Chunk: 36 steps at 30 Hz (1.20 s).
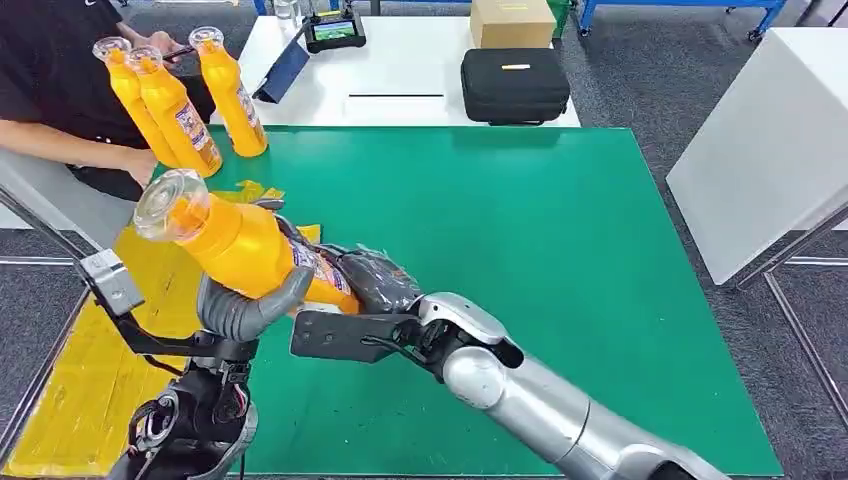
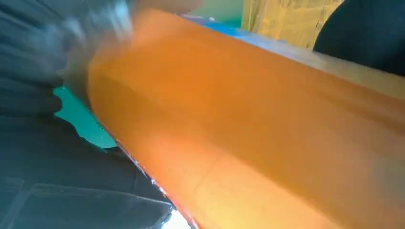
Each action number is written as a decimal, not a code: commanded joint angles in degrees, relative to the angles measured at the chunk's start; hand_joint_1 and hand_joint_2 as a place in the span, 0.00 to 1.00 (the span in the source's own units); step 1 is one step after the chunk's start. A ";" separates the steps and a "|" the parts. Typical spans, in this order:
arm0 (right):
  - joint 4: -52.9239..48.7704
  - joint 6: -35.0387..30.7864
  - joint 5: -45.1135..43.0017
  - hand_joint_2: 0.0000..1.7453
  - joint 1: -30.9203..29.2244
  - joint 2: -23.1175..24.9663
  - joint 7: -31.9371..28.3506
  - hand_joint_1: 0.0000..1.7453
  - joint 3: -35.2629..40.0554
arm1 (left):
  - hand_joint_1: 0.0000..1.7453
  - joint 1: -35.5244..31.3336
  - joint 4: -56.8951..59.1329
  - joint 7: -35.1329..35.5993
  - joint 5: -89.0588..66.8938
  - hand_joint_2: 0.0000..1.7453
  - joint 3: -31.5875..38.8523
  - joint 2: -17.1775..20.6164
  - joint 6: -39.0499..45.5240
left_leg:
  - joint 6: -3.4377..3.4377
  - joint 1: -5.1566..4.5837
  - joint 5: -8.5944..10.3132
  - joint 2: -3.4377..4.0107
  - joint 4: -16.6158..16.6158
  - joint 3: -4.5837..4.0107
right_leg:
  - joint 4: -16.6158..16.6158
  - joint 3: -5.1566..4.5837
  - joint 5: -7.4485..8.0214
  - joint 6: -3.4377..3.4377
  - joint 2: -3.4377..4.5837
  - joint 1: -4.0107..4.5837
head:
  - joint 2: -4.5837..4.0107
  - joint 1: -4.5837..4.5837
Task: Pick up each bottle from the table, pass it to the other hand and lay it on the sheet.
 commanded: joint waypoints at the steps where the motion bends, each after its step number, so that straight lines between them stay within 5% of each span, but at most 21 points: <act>1: 1.99 -1.53 -0.14 1.00 5.70 -5.11 -1.29 0.00 4.06 | 1.00 -3.58 -2.43 -2.55 -5.97 1.00 -0.88 2.34 0.84 | -0.19 0.13 -0.01 -0.28 -0.08 0.21 | -0.17 0.34 -0.07 0.01 -0.36 0.12 | 0.00 0.02; 2: 1.31 -3.35 1.20 0.00 8.09 -7.55 -1.65 0.00 0.58 | 1.00 0.91 -6.24 -2.41 -10.80 1.00 3.18 0.51 1.10 | -0.11 0.09 0.00 -0.20 -0.07 0.14 | -0.14 0.23 -0.04 0.01 -0.25 0.08 | 0.00 0.00; 6: -8.93 -6.83 8.19 0.00 20.02 -14.80 -2.00 0.00 -15.53 | 1.00 13.61 -16.68 -4.06 -21.02 1.00 18.02 0.36 0.13 | -0.14 0.11 -0.08 -0.19 -0.10 0.24 | -0.20 0.36 -0.11 0.05 -0.28 0.10 | 0.00 0.00; 9: -22.56 -6.12 11.58 0.00 31.23 -16.56 -4.86 0.00 -30.20 | 1.00 20.70 -20.97 -11.57 -34.26 1.00 27.61 0.83 2.26 | -0.09 0.00 -0.10 -0.43 -0.07 0.08 | -0.09 0.23 -0.19 0.05 -0.37 -0.01 | 0.00 0.00; 13: -34.71 -7.26 6.13 0.00 41.03 -17.51 -13.43 0.00 -43.19 | 1.00 25.51 -15.21 -14.94 -47.21 1.00 25.97 8.50 13.24 | -0.18 -0.02 -0.23 -0.42 -0.04 -0.07 | -0.01 0.06 -0.25 0.01 -0.34 -0.04 | 0.00 0.02; 15: -35.70 -8.72 3.88 0.00 42.75 -18.62 -16.55 0.00 -44.36 | 1.00 24.86 -11.04 -15.96 -57.76 1.00 26.27 8.72 21.16 | -0.18 -0.06 -0.17 -0.57 -0.07 -0.05 | -0.07 0.09 -0.26 -0.01 -0.47 -0.07 | 0.00 0.02; 17: -35.88 -9.93 2.67 0.00 43.59 -19.52 -18.03 0.00 -43.99 | 1.00 22.93 -7.20 -18.02 -69.23 1.00 31.24 4.07 21.16 | -0.15 -0.01 -0.17 -0.64 -0.08 -0.05 | -0.15 0.14 -0.31 0.15 -0.51 -0.02 | 0.00 0.00; 21: -35.84 -10.00 2.68 0.00 43.61 -19.40 -18.00 0.00 -43.59 | 1.00 21.90 -5.98 -18.20 -69.00 1.00 31.29 4.17 21.16 | -0.11 -0.04 -0.16 -0.41 -0.09 -0.05 | -0.15 0.10 -0.20 0.15 -0.26 -0.05 | 0.00 0.04; 28: -37.95 -9.53 2.33 0.00 45.06 -19.13 -17.40 0.00 -42.42 | 1.00 15.64 14.93 5.31 -92.81 1.00 16.27 12.51 15.34 | -0.23 -0.02 -0.03 -0.57 -0.26 0.34 | -0.29 0.49 -0.20 0.10 -0.64 -0.03 | 0.00 0.02; 36: -37.96 -8.87 2.47 0.00 44.92 -19.20 -17.92 0.00 -41.77 | 1.00 13.24 21.81 10.48 -92.45 1.00 11.70 12.45 10.54 | -0.20 0.05 -0.13 -0.10 -0.12 0.26 | -0.19 0.33 -0.10 0.01 -0.19 0.02 | 0.00 0.02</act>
